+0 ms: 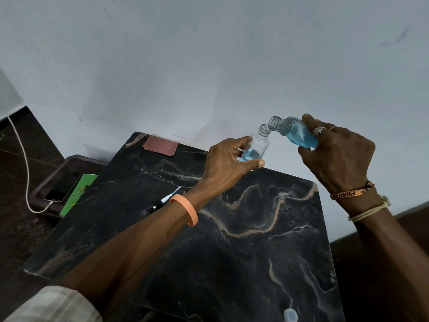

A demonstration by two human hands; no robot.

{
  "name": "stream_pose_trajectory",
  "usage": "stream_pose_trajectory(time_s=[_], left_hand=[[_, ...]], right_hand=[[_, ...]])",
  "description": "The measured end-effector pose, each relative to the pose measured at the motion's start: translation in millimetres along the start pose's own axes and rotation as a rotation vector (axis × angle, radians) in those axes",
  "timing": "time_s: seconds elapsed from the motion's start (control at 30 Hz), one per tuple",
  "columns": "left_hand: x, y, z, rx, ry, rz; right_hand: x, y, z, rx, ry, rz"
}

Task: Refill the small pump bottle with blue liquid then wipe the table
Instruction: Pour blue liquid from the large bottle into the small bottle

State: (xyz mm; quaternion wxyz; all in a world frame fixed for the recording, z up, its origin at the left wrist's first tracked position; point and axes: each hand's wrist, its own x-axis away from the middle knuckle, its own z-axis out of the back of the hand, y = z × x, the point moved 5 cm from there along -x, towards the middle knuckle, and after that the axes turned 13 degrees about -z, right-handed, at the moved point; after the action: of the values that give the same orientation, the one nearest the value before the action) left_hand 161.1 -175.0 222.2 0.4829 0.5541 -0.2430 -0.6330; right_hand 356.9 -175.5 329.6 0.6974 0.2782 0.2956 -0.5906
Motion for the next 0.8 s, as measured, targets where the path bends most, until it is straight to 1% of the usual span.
stream_pose_trajectory(time_s=[0.8], left_hand=[[1.0,-0.3,-2.4,0.014,0.005,-0.019]], right_hand=[[-0.4,0.8,1.6,0.000,0.025,0.011]])
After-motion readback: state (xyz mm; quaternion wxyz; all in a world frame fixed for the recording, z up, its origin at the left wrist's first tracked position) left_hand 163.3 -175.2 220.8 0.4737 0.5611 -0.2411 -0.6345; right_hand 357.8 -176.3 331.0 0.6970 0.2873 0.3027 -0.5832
